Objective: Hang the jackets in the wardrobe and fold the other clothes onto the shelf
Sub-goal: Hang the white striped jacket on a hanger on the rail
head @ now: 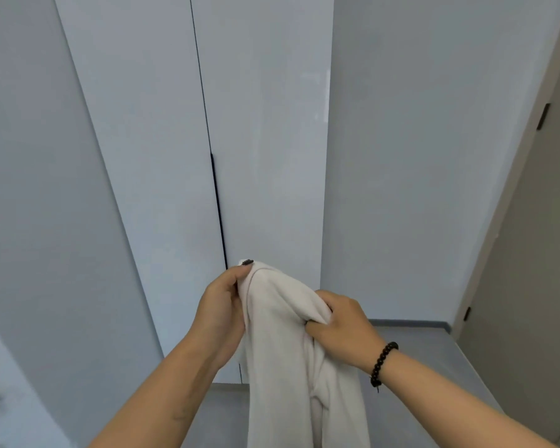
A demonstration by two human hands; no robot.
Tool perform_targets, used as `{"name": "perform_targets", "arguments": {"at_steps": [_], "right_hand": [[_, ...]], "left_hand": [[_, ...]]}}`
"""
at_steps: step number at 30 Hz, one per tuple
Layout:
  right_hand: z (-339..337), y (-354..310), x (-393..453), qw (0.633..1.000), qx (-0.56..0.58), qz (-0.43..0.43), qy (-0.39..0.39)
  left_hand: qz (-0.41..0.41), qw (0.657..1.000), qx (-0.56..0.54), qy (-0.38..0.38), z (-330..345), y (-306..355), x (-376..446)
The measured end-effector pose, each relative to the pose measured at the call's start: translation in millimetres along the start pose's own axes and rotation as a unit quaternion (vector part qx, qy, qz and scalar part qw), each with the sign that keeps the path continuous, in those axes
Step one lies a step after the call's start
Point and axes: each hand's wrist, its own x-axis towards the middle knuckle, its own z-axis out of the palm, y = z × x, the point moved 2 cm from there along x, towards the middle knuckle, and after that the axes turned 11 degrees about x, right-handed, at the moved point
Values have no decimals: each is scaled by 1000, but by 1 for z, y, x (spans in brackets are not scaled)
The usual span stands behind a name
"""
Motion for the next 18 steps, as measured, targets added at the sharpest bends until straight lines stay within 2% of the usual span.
{"name": "perform_targets", "arguments": {"at_steps": [5,9,11,15,18], "right_hand": [[2,-8,27,999,-45,-22,-20],[23,-14,52,995,-73,-59,-20],[32,-16,67,995,-63,-74,30],[30,-9,96,977,-34,-45,207],[29,5,110,957,15,24,288]], "left_hand": [[-19,999,-5,25,-34,3,19],[-82,996,16,-13,-73,6,31],[-101,994,33,4,-100,12,37],[-79,993,59,69,-164,27,53],[-47,977,175,110,-198,36,67]]}}
